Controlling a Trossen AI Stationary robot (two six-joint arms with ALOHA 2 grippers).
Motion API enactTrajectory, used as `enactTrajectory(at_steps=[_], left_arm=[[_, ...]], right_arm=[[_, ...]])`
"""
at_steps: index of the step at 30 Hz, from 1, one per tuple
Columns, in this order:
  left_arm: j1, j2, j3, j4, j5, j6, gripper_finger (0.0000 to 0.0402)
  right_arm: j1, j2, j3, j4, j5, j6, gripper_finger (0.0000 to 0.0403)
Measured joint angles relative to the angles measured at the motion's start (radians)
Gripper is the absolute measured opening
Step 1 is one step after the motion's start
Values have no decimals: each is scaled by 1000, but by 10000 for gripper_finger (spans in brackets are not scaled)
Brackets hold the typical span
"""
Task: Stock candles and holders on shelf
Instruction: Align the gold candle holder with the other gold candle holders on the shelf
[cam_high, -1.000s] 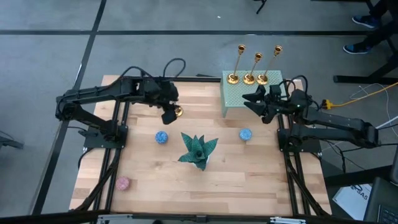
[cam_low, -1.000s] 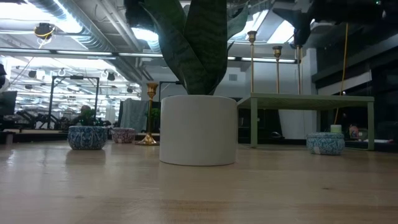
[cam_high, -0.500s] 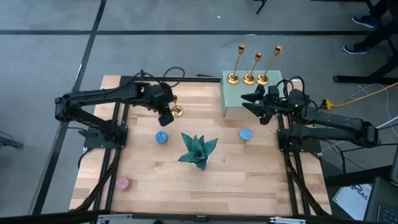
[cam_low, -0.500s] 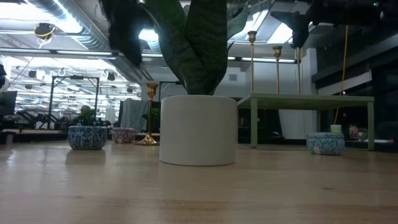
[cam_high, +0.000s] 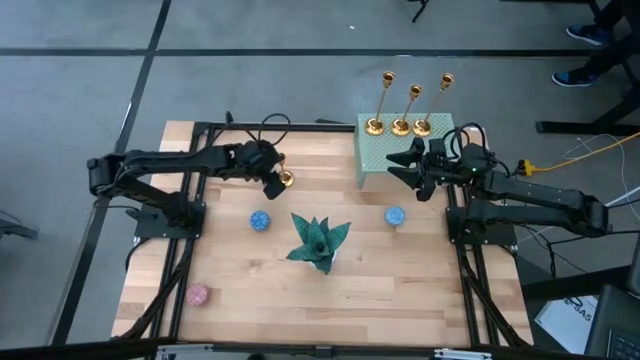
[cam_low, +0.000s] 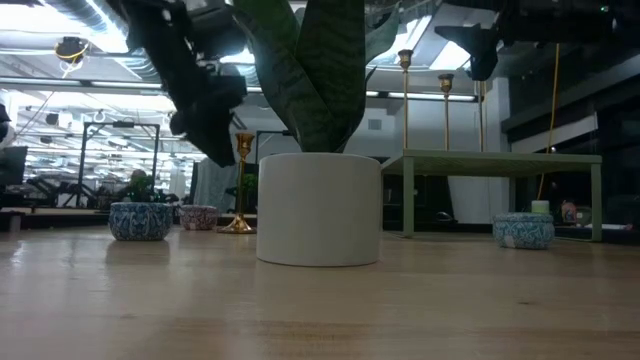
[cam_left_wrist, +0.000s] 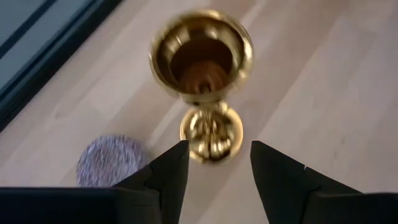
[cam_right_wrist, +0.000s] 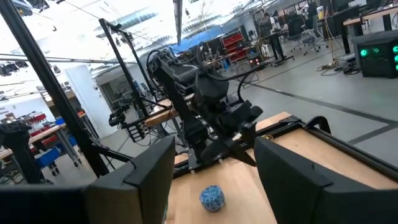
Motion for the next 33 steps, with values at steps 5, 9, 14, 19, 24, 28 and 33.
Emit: enactTrajectory(at_steps=[5, 9, 14, 19, 24, 28, 33], left_arm=[[21, 0, -88, 173, 2, 28, 194], [34, 0, -132, 262, -1, 52, 207], [40, 12, -162, 373, -1, 104, 208], [39, 37, -178, 445, -10, 107, 195], [39, 50, -180, 440, -4, 106, 153], [39, 50, -180, 441, 1, 100, 93], [39, 50, -180, 443, 27, 49, 17]], right_arm=[[0, 0, 0, 0, 0, 0, 225], [0, 0, 0, 0, 0, 0, 225], [-1, 0, 0, 1, 10, -23, 225], [-1, 0, 0, 1, 75, -23, 225], [-1, 0, 0, 1, 80, -23, 225], [-1, 0, 0, 1, 80, -23, 225], [-1, 0, 0, 1, 80, -23, 225]])
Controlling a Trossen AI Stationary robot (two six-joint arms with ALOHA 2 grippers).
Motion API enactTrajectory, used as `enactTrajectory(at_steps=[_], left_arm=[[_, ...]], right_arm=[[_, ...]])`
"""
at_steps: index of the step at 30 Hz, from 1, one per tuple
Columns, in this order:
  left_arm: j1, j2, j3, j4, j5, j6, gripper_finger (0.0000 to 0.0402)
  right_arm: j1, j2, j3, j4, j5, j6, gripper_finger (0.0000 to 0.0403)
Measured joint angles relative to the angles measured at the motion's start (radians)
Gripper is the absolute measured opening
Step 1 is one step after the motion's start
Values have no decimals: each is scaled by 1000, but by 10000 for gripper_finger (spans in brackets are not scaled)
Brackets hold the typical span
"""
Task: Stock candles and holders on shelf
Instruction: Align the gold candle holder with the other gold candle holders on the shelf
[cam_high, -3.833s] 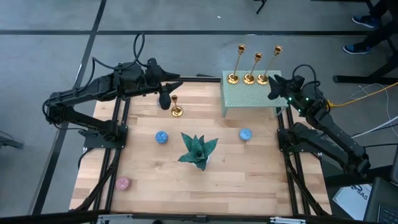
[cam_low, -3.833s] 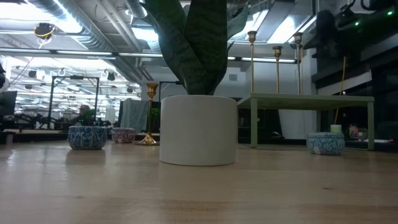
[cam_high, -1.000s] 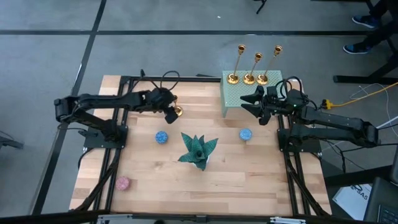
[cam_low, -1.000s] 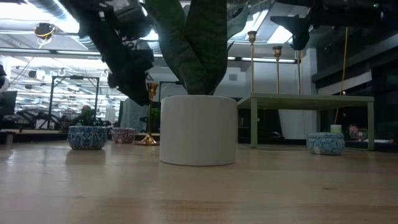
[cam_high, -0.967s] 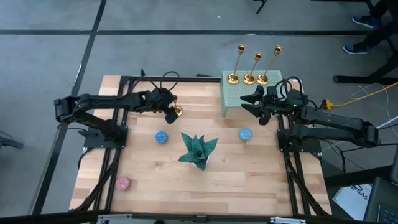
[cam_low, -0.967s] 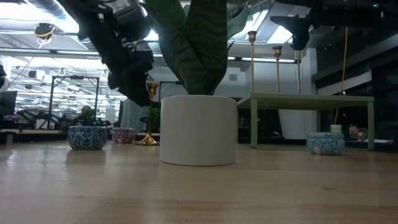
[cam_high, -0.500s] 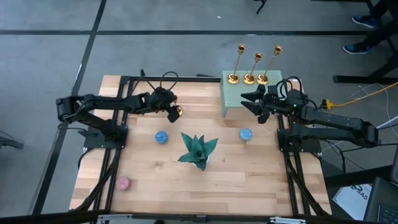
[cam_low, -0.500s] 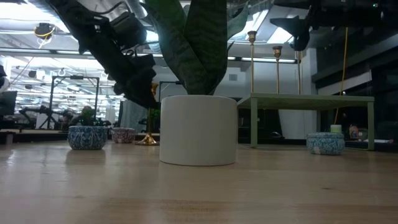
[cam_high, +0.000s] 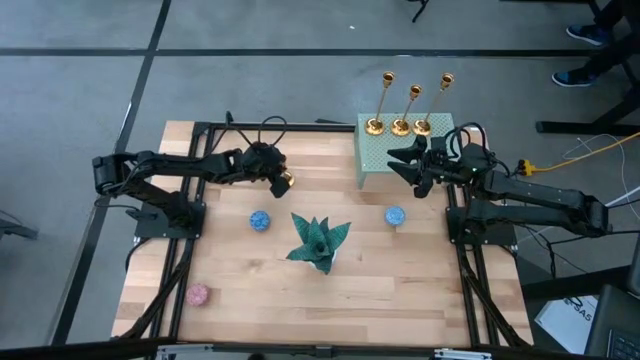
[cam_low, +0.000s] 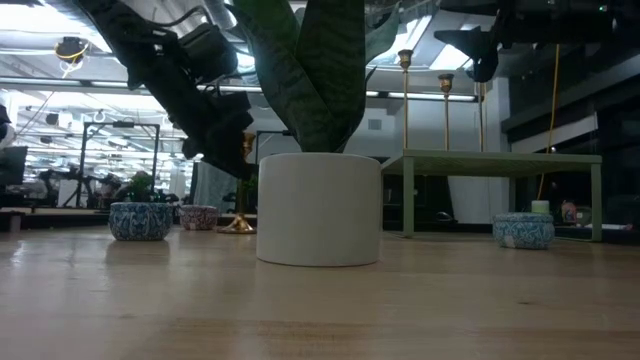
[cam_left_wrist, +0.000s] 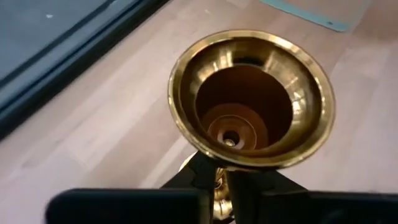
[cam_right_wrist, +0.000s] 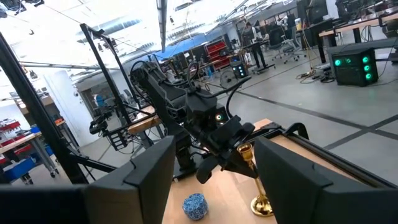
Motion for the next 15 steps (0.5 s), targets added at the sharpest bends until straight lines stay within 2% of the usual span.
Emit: enactTrajectory(at_steps=[6, 15], left_arm=[[-3, -30, 2, -3, 22, -50, 16], [-33, -191, 77, 4, 22, -24, 14]], right_arm=[[0, 0, 0, 0, 0, 2, 225], [3, 59, 0, 19, 11, 84, 225]])
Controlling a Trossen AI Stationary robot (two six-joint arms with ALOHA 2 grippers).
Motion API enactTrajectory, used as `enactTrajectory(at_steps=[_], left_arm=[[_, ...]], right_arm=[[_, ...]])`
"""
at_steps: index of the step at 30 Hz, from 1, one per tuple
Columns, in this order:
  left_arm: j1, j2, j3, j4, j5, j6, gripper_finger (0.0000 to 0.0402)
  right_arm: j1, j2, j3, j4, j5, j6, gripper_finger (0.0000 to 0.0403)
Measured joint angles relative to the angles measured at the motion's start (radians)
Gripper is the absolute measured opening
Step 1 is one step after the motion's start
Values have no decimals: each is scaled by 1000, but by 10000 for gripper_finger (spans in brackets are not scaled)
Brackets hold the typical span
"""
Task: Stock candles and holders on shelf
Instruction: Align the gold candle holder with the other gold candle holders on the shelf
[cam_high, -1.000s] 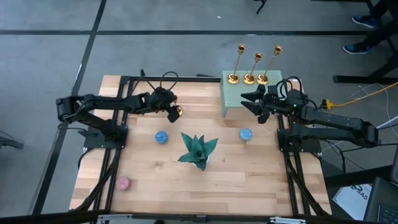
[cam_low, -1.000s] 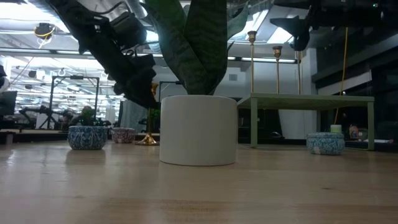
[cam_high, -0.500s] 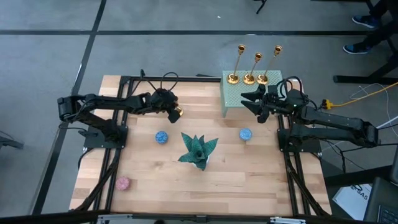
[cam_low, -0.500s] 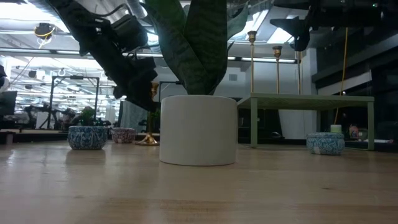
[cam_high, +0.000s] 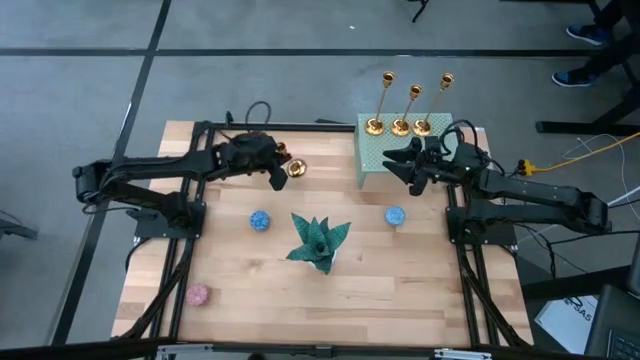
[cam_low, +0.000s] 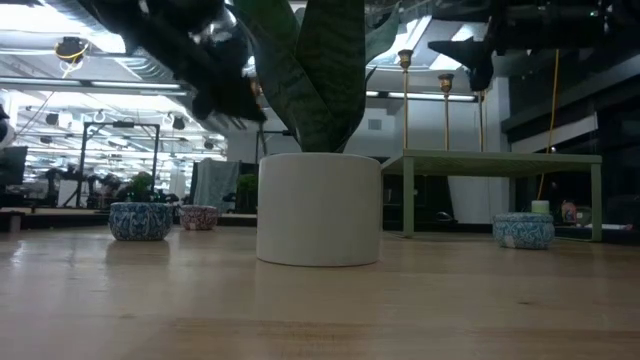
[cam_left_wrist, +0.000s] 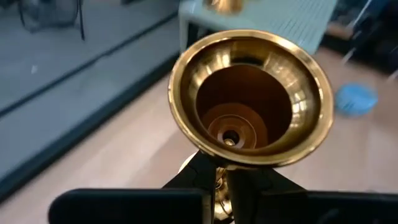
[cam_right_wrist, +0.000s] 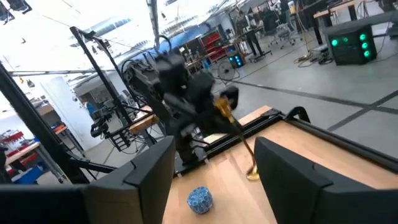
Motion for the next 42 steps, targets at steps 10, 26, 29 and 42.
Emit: enactTrajectory(at_steps=[10, 26, 29, 42], left_arm=[[-73, -136, 60, -9, 0, 3, 13], [-192, -137, 257, -245, -36, 3, 15], [-211, -137, 309, -293, -63, 3, 15], [-244, -81, 410, -288, -136, -23, 16]], right_arm=[[113, 199, 196, -15, 75, -178, 225], [166, 638, 752, -347, 87, -399, 225], [166, 700, 816, -377, 86, -398, 225], [179, 828, 922, -373, 8, -371, 225]])
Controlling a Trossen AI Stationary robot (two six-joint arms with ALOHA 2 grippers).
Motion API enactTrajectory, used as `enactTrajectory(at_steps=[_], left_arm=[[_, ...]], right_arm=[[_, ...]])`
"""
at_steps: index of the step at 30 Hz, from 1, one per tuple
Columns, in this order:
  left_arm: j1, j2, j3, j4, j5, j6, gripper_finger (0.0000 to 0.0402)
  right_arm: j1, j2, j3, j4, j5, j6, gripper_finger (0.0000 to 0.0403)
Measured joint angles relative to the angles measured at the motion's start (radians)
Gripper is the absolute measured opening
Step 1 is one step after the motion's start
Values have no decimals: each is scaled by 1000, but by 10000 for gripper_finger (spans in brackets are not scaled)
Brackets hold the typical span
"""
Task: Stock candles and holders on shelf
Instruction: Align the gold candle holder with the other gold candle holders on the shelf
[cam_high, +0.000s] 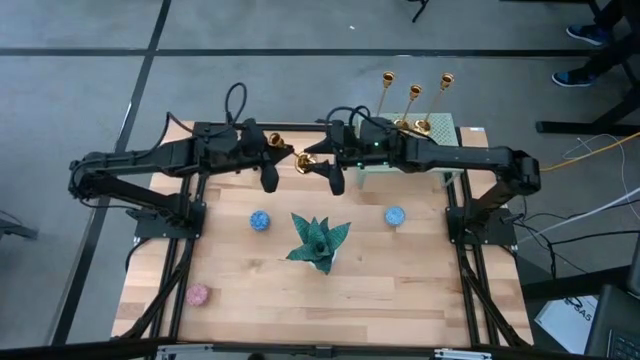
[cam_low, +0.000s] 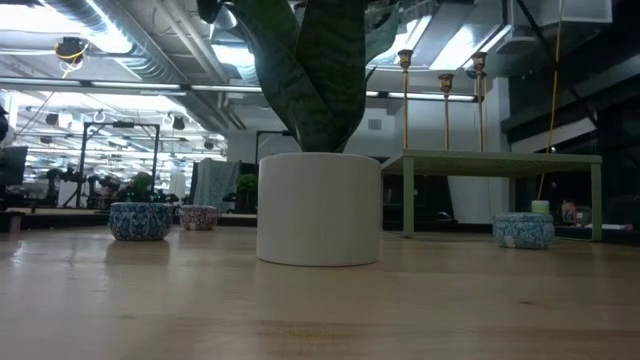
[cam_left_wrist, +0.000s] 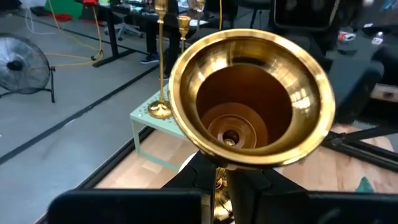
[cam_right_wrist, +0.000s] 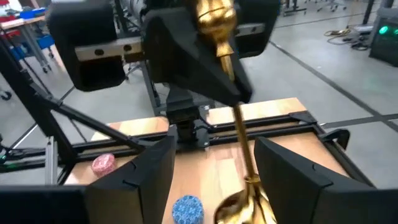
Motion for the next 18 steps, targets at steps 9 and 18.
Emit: enactTrajectory(at_steps=[9, 18], left_arm=[[0, 101, 76, -4, 119, 7, 16], [0, 124, 97, -5, 153, 7, 17]], right_arm=[[4, 12, 0, 1, 5, 0, 225], [4, 12, 0, -24, 14, -1, 177]])
